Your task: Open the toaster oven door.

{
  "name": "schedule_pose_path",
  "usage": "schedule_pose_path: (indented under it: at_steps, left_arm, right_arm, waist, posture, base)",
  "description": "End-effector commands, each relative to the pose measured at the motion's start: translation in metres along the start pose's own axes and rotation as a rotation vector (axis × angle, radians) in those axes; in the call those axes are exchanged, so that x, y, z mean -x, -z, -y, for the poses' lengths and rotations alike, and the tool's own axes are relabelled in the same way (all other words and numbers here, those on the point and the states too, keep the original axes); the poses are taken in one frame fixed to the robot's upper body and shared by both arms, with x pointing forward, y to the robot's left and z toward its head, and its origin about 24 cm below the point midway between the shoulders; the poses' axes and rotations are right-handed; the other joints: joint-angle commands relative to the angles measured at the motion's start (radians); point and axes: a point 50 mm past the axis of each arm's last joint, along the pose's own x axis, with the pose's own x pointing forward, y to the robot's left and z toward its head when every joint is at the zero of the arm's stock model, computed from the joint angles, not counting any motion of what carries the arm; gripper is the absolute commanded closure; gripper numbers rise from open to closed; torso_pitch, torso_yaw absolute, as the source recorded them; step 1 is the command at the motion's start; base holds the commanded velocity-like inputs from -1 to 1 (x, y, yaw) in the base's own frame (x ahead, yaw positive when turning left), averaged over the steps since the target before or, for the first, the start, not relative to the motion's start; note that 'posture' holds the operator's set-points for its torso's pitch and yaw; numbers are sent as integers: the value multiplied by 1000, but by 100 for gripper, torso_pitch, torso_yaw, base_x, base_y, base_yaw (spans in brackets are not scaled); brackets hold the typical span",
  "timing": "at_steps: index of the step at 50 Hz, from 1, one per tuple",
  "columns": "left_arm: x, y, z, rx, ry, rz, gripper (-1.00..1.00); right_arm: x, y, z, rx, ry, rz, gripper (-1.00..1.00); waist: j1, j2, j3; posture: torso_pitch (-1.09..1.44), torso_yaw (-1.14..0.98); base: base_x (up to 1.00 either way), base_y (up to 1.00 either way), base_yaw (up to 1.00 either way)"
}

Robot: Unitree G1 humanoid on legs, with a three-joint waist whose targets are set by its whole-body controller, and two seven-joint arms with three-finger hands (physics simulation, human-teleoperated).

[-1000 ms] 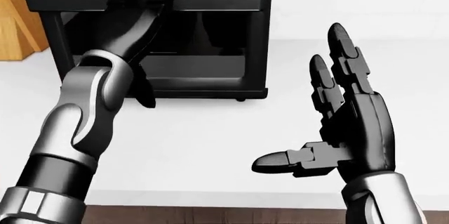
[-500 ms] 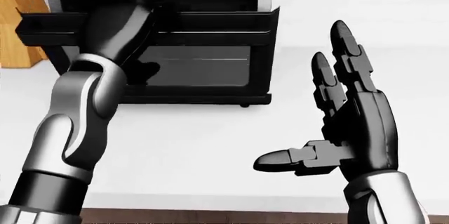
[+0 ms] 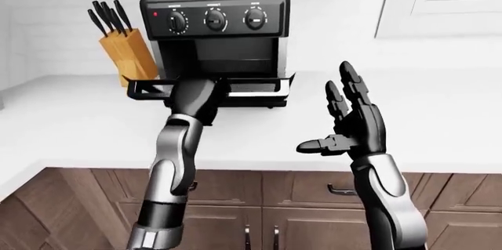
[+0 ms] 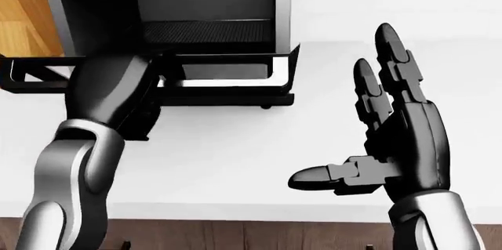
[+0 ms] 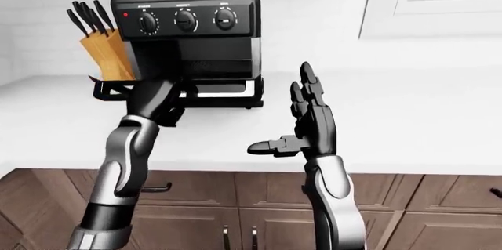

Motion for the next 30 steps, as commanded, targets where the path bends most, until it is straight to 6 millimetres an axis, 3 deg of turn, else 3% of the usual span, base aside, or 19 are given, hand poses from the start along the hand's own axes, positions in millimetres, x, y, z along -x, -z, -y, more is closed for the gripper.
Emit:
schedule_pose_path:
  at_steps: [1,10,12,13,15,16,17,20,26,30]
  left_arm:
    - [2,-8,-5,40,50,54,30]
    - [21,-10,-5,54,42,52,27]
    - [25,-10,-6,59,39,53,26]
    - [28,-11,-6,60,38,54,26]
    - [31,-12,-7,62,37,56,27]
    - [33,-13,-9,62,35,57,28]
    - [34,-13,-9,63,35,58,29]
    - [39,-15,-9,64,36,59,35]
    - [46,-14,-3,67,53,55,18]
    - [52,-14,1,67,63,54,-22]
  right_arm:
    - [-3,-16,-5,4,-25,84,-100]
    - [-2,-16,-5,1,-24,83,-100]
    - [-2,-16,-5,0,-24,83,-100]
    - [-2,-16,-5,1,-24,84,-100]
    - [-3,-16,-5,1,-23,84,-100]
    - [-3,-16,-5,1,-23,85,-100]
    - [-3,-16,-4,1,-22,85,-100]
    - [-3,-15,-4,0,-22,85,-100]
    - [-3,-13,-3,-1,-22,85,-100]
    - [-4,-12,-2,-1,-21,85,-100]
  waist:
    - [-1,-6,-4]
    - [27,35,3]
    - [24,19,-2]
    - [20,9,-16]
    - [12,-35,-47]
    - [26,-34,-60]
    - [15,-33,-41]
    - [13,-43,-54]
    - [11,-47,-57]
    - [15,-49,-56]
  posture:
    - [-41,0]
    - [-41,0]
    - [-41,0]
    - [-41,0]
    - [-41,0]
    - [-41,0]
    - [-41,0]
    - [-41,0]
    - [-41,0]
    - [-41,0]
  base:
    - [0,0,0]
    - [0,0,0]
    - [0,0,0]
    - [0,0,0]
    - [0,0,0]
    - [0,0,0]
    - [0,0,0]
    - [0,0,0]
    - [0,0,0]
    - [0,0,0]
